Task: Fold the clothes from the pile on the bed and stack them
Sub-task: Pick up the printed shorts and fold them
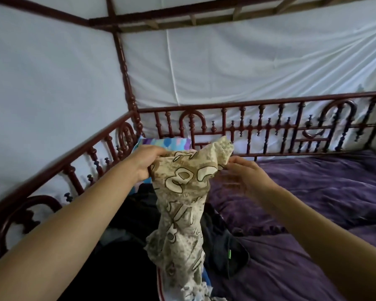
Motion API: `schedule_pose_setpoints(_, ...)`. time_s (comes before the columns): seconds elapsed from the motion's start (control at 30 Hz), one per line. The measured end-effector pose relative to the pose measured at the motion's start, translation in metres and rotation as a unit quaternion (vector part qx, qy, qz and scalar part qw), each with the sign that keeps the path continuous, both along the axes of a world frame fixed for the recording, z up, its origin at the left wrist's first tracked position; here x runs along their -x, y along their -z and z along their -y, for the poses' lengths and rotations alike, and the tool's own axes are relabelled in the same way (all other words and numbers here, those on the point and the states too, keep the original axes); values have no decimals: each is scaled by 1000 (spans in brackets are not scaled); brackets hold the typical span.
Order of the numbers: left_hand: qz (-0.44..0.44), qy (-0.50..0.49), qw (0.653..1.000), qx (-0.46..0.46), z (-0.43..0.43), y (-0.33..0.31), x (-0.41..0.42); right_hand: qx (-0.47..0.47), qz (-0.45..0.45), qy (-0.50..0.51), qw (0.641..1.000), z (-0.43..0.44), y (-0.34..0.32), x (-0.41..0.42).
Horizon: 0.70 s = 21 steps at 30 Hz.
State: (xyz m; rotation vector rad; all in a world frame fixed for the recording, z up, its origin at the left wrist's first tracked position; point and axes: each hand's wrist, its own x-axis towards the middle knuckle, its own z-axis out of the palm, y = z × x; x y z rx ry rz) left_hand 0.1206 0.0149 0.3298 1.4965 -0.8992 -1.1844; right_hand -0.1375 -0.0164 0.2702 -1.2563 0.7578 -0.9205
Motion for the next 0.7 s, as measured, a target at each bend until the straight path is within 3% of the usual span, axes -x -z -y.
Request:
schedule_pose_setpoints(0.07, -40, 17, 999, -13, 3, 6, -14, -35, 12, -73, 997, 1, 1, -11)
schedule_pose_setpoints(0.13, -64, 36, 997, -5, 8, 10, -26, -57, -27, -79, 995, -5, 12, -32)
schedule_pose_setpoints(0.2, -79, 42, 996, 19, 10, 12, -37, -84, -44, 15, 995, -11, 18, -55)
schedule_pose_setpoints(0.3, -72, 25, 996, 41, 13, 27, -52, -163, 54, 102, 980, -8, 4, -73)
schedule_pose_setpoints(0.4, 120, 0, 993, 11, 11, 72, -74, -193, 126, 125, 965, -1, -21, -77)
schedule_pose_setpoints(0.5, 320, 148, 935, -42, -2, 129, -88, -206, 166, 134, 955, 1, -38, -81)
schedule_pose_setpoints(0.6, 326, 370, 866, -81, -30, 174, -67, -206, 196, 144, 948, 1, -52, -81)
schedule_pose_setpoints(0.7, 349, 418, 838, -42, -51, 219, -15, -195, 214, 166, 943, 0, -68, -78)
